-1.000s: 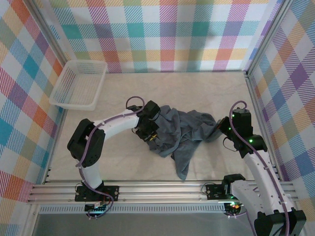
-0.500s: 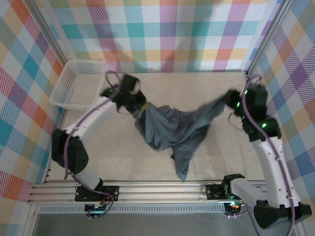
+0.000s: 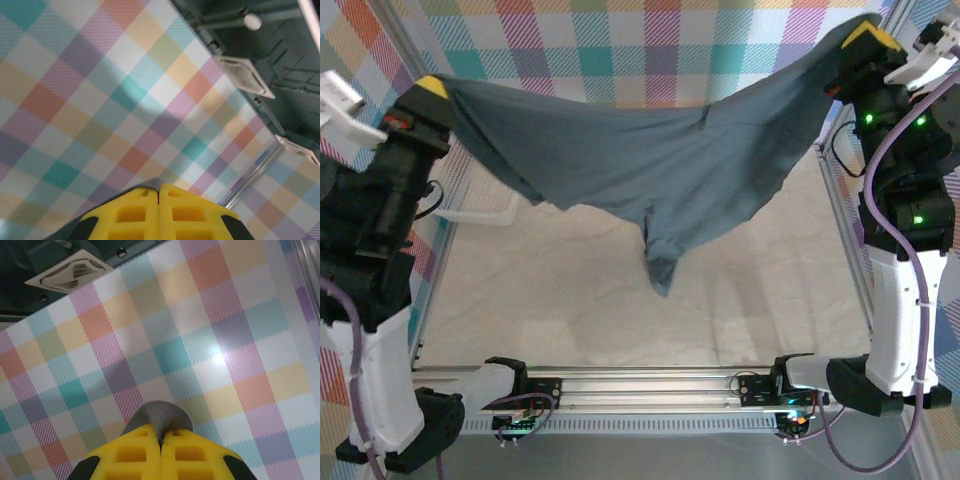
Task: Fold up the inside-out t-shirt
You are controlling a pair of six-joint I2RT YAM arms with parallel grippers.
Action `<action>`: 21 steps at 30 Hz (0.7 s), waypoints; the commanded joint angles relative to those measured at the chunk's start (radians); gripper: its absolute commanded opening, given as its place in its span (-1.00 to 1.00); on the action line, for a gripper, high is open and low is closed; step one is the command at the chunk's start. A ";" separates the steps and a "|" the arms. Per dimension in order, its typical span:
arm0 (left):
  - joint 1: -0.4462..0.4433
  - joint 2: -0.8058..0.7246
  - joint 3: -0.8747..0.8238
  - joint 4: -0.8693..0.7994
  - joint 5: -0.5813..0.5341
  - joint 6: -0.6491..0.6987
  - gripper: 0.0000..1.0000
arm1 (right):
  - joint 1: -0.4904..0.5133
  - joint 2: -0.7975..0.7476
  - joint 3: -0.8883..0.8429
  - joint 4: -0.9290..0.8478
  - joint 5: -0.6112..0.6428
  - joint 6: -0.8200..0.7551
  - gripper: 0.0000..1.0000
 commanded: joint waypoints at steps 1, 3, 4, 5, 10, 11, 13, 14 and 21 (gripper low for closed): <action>0.000 0.020 0.040 0.028 -0.081 0.064 -1.00 | -0.005 0.037 0.170 0.099 -0.030 -0.081 -1.00; 0.001 0.030 0.083 -0.013 -0.113 0.066 -1.00 | -0.005 0.064 0.265 0.091 -0.041 -0.100 -1.00; 0.000 0.038 0.113 -0.039 -0.122 0.066 -1.00 | -0.006 0.074 0.303 0.093 -0.043 -0.105 -1.00; 0.001 0.041 0.127 -0.053 -0.124 0.066 -1.00 | -0.005 0.079 0.332 0.096 -0.047 -0.107 -1.00; 0.000 0.065 0.176 -0.121 -0.188 0.047 -1.00 | -0.006 0.077 0.384 0.159 -0.029 -0.160 -1.00; 0.000 0.079 0.192 -0.144 -0.205 0.047 -1.00 | -0.005 0.078 0.384 0.169 -0.011 -0.174 -1.00; 0.001 0.113 0.217 -0.196 -0.238 0.047 -1.00 | -0.006 0.089 0.384 0.182 0.020 -0.205 -1.00; 0.000 0.127 0.218 -0.205 -0.242 0.049 -1.00 | -0.005 0.097 0.383 0.184 0.026 -0.216 -1.00; 0.006 0.313 0.190 -0.199 -0.159 0.052 -1.00 | -0.006 0.261 0.383 0.171 0.099 -0.256 -1.00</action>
